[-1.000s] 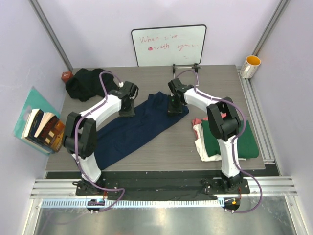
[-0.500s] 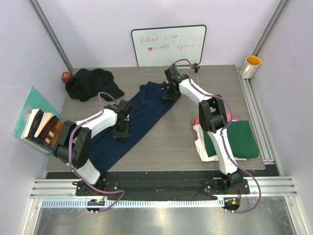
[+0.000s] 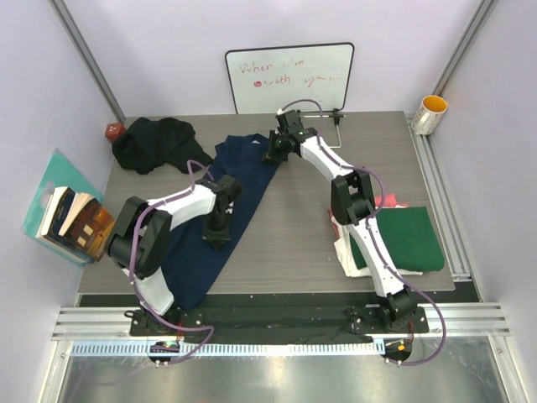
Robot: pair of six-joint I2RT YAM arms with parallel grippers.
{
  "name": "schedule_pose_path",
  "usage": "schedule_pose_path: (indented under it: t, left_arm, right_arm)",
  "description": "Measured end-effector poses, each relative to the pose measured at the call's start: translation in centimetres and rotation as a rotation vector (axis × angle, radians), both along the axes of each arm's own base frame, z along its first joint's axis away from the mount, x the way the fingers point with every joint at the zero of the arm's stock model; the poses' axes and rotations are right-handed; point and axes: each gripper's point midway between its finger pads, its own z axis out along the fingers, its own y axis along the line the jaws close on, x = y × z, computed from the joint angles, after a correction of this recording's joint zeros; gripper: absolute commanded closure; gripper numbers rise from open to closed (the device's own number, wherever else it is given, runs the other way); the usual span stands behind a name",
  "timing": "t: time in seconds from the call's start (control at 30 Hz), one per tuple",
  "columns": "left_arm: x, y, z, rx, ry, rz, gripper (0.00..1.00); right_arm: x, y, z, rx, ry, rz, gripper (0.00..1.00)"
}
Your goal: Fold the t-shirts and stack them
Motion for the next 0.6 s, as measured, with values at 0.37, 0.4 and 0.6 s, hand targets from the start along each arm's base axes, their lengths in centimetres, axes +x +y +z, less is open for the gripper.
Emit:
schedule_pose_path:
  t: [0.37,0.4,0.6]
  left_arm:
    - [0.1,-5.2,0.0,-0.041,0.122,-0.057,1.00]
    - [0.3,-5.8,0.0,-0.054,0.129,-0.053,1.00]
    - [3.2,-9.1,0.0,-0.097,0.169,-0.050,1.00]
  right_arm:
    - [2.6,1.2,0.6,0.225,0.021,-0.073,0.72]
    - [2.9,1.2,0.8,0.242,0.016,-0.078,0.71]
    - [4.6,-0.4,1.3,0.255,-0.062,-0.101,0.64]
